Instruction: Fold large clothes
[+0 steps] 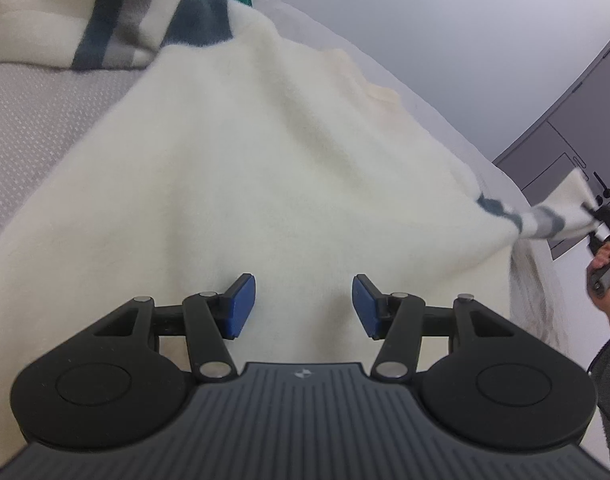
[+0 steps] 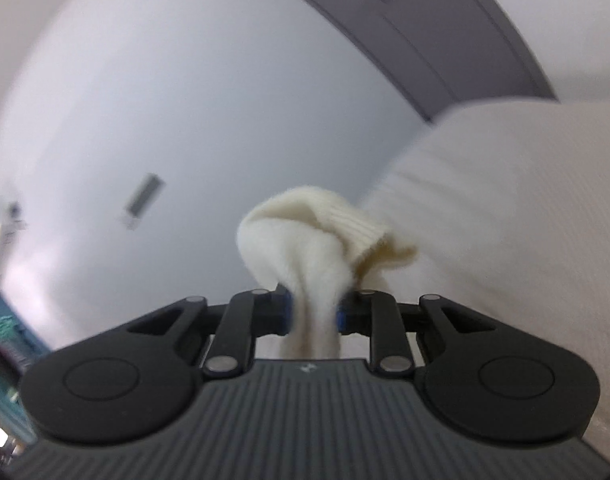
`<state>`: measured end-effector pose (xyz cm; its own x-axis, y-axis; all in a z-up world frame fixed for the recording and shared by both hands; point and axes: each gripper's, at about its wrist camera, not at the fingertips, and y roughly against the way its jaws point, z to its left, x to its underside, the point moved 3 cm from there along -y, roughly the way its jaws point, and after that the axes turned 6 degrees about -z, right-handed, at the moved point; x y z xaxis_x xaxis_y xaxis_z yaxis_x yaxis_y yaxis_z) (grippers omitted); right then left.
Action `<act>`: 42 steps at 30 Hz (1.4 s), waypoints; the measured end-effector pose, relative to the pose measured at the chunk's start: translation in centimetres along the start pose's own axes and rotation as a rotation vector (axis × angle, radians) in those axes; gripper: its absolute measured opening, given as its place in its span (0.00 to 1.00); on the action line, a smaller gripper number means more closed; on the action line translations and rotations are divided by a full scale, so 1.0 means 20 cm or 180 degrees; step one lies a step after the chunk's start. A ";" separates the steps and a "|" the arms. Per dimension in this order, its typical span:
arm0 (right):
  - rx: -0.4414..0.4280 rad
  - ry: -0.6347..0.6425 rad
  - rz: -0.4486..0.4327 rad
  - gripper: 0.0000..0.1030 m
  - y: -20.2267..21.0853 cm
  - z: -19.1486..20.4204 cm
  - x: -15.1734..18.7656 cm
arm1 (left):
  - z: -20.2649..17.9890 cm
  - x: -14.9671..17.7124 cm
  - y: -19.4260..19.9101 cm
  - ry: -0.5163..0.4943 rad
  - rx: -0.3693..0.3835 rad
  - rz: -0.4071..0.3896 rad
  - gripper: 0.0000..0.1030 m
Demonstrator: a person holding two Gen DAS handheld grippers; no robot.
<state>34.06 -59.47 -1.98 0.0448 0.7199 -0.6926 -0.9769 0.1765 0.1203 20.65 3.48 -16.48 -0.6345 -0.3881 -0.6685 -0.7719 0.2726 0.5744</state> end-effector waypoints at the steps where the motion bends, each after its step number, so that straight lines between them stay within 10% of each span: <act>1: -0.0013 0.0069 -0.0051 0.23 0.04 0.03 0.01 | 0.00 0.00 0.00 -0.0007 -0.0005 -0.0003 0.58; 5: 0.0252 0.0036 -0.0101 0.31 0.20 -0.09 0.08 | -0.02 0.01 0.03 -0.0049 0.0014 -0.0035 0.58; 10: 0.0896 -0.0559 -0.0213 0.80 0.40 -0.49 0.16 | -0.02 0.01 0.04 -0.0069 0.0032 -0.0041 0.58; 16: 0.0935 -0.1299 -0.0167 0.80 0.64 -0.82 0.18 | -0.03 0.01 0.02 -0.0097 0.0020 -0.0015 0.58; 23: 0.1030 -0.1210 0.0172 0.77 0.52 -0.77 0.33 | -0.04 0.02 0.00 -0.0146 -0.0054 -0.0012 0.58; 29: 0.1269 -0.0706 -0.0155 0.77 0.31 -0.70 0.37 | -0.04 0.03 -0.01 -0.0172 -0.0147 -0.0020 0.58; 31: 0.1269 -0.0651 -0.0177 0.59 0.27 -0.71 0.35 | -0.04 0.04 -0.03 -0.0187 -0.0172 -0.0015 0.58; 33: 0.1204 -0.0611 -0.0107 0.20 0.25 -0.70 0.33 | -0.04 0.03 -0.04 -0.0195 -0.0208 -0.0006 0.58; 42: 0.1197 -0.0090 -0.0419 0.09 0.46 -0.67 -0.16 | -0.05 0.02 -0.06 -0.0252 -0.0236 -0.0028 0.58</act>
<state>22.22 -69.14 -8.20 0.1755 0.6920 -0.7003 -0.8180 0.4983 0.2874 21.39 2.05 -17.02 -0.6313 -0.3186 -0.7071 -0.7741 0.2025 0.5998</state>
